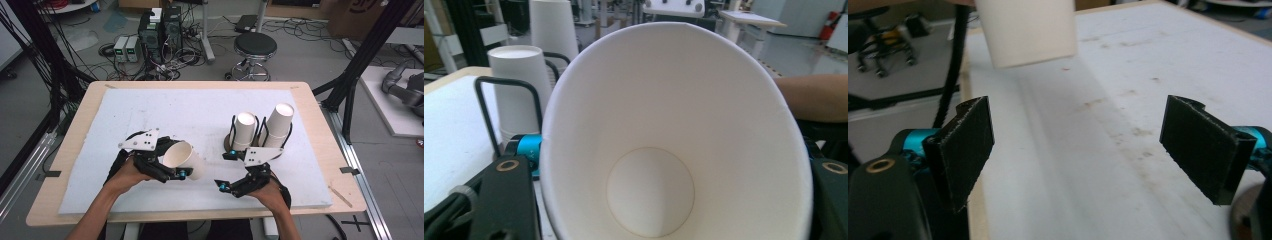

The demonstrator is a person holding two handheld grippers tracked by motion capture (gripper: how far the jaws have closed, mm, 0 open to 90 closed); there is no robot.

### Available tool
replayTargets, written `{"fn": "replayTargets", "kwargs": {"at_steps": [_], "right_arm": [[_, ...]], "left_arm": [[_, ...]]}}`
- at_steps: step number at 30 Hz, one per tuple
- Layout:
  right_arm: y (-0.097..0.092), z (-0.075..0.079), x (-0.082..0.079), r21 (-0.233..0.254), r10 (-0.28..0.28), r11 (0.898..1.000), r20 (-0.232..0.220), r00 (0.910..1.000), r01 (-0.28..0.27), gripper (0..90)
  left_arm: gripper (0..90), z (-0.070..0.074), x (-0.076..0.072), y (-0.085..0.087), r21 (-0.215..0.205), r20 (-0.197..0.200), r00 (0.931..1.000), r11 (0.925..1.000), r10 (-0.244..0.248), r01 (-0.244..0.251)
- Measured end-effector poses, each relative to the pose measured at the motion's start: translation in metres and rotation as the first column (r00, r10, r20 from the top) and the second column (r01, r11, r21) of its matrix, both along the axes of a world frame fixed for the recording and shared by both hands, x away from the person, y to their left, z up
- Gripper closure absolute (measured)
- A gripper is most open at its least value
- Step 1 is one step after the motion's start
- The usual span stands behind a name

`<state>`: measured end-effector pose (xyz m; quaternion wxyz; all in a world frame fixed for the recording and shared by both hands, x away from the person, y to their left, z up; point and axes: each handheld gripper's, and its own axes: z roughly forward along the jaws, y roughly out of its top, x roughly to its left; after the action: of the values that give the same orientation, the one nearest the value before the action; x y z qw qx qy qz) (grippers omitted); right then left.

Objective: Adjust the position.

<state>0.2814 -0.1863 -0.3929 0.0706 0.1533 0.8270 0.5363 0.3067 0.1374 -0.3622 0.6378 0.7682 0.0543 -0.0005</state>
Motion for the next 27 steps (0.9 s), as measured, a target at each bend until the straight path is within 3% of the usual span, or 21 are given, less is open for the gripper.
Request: {"fn": "replayTargets", "kwargs": {"at_steps": [10, 15, 21, 23, 27], "right_arm": [[-0.022, -0.016, 0.002, 0.031, -0.134, 0.991, 0.010, 0.9910, 0.133, 14.7], [-0.035, -0.026, 0.000, 0.062, -0.169, 0.984, 0.010, 0.9855, 0.168, 14.8], [-0.051, -0.037, 0.000, 0.098, -0.242, 0.966, 0.009, 0.9702, 0.240, 15.0], [-0.055, -0.040, 0.001, 0.115, -0.250, 0.962, 0.009, 0.9682, 0.247, 15.2], [-0.058, -0.042, 0.002, 0.119, -0.228, 0.967, -0.004, 0.9736, 0.227, 15.6]], "left_arm": [[30.3, 0.000, 0.000, 0.003, 0.030, 0.010, 0.9990, 0.9986, 0.043, -0.043], [30.2, 0.000, 0.000, 0.006, 0.042, 0.011, 0.9982, 0.9973, 0.059, -0.060], [30.1, -0.003, 0.001, 0.008, 0.052, 0.006, 0.9974, 0.9960, 0.072, -0.072], [30.1, -0.004, 0.001, 0.008, 0.051, 0.005, 0.9972, 0.9960, 0.074, -0.074], [30.0, -0.005, 0.001, 0.008, 0.058, 0.006, 0.9975, 0.9958, 0.071, -0.071]]}}
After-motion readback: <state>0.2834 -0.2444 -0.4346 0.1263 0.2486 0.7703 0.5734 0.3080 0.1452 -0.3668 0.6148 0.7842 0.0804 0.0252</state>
